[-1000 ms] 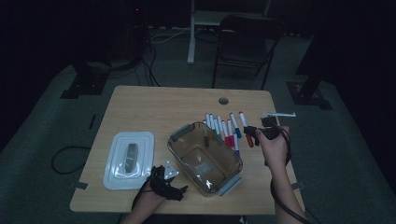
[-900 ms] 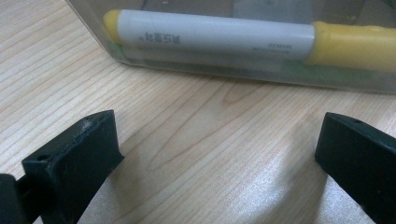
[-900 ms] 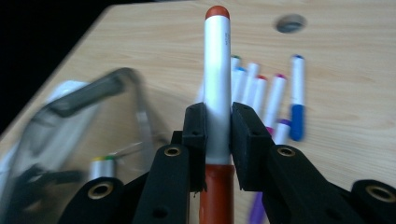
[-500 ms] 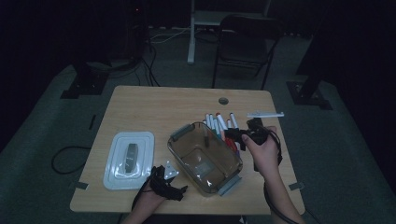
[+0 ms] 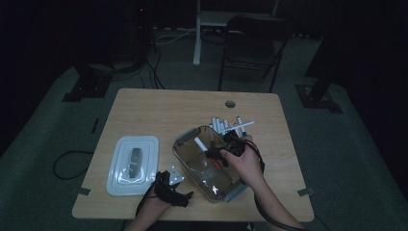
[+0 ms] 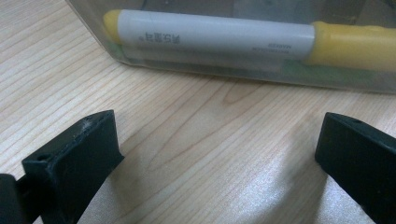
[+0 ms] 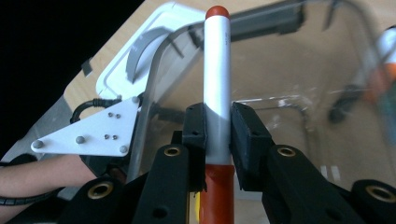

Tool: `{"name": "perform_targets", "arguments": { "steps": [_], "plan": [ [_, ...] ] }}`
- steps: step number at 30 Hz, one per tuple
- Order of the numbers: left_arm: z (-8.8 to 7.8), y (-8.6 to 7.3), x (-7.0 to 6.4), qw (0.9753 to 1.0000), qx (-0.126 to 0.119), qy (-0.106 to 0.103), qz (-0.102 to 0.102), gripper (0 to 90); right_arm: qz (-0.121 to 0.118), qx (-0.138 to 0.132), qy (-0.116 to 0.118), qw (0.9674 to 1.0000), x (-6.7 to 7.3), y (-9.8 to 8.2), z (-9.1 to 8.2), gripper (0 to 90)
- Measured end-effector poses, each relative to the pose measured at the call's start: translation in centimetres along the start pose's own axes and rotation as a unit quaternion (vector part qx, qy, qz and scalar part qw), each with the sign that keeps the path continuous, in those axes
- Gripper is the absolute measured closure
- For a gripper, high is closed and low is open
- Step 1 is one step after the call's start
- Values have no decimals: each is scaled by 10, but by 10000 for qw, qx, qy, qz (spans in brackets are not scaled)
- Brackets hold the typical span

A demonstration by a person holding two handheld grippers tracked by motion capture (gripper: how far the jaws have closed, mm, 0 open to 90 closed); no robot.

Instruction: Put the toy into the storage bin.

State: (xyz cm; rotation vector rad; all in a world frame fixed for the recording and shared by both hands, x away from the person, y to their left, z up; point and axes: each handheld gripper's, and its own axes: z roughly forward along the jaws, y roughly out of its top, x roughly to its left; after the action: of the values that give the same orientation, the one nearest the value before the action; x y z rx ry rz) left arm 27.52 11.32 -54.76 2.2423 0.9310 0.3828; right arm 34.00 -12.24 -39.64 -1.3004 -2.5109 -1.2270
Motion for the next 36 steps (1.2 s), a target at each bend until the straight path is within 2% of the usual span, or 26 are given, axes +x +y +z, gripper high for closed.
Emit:
{"name": "perform_targets", "arguments": {
  "steps": [5, 11, 13, 16, 17, 18, 19, 22, 23, 25, 27, 29, 30, 33, 36],
  "plan": [
    [0, 0, 0, 10000, 2, 13, 14, 4, -122, 446, -32, 9989, 8, 1, 27, 768],
    [0, 0, 0, 10000, 2, 2, 0, 4, -124, 739, -14, 9972, 9, 2, 46, 768],
    [0, 0, 0, 10000, 3, 1, 4, 4, -126, 955, -44, 9953, 9, 3, 57, 768],
    [0, 0, 0, 10000, 6, 0, 3, 4, -95, 1068, -33, 9942, 8, 3, 64, 768],
    [0, 0, 0, 10000, 6, 0, 5, 4, -79, 1199, -17, 9928, 8, 3, 70, 768],
    [0, 0, 0, 10000, 5, 1, 3, 4, -79, 1199, -17, 9928, 8, 3, 70, 768],
    [0, 0, 0, 10000, 5, 2, 3, 4, -83, 1357, -3, 9907, 8, 2, 77, 768],
    [0, 0, 0, 10000, -3, 2, -1, 4, -104, 1486, -29, 9888, 8, 0, 83, 768],
    [0, 0, 0, 10000, -3, 3, 0, 4, -112, 1619, -37, 9867, 8, -1, 88, 768],
    [0, 0, 0, 10000, -4, 4, 0, 4, -107, 1649, -50, 9862, 8, -1, 90, 768],
    [0, 0, 0, 10000, -2, 5, 3, 4, -122, 1756, -56, 9844, 9, -3, 93, 768],
    [0, 0, 0, 10000, -4, 6, 2, 4, -142, 1956, -49, 9806, 8, -6, 99, 768],
    [0, 0, 0, 10000, -3, 5, 3, 4, -142, 1956, -49, 9806, 8, -6, 99, 768],
    [0, 0, 0, 10000, -4, 15, 12, 4, -102, 2121, -40, 9772, 6, -8, 104, 767],
    [0, 0, 0, 10000, 0, 13, 14, 4, -78, 2188, -31, 9757, 5, -10, 106, 766]
  ]
}}
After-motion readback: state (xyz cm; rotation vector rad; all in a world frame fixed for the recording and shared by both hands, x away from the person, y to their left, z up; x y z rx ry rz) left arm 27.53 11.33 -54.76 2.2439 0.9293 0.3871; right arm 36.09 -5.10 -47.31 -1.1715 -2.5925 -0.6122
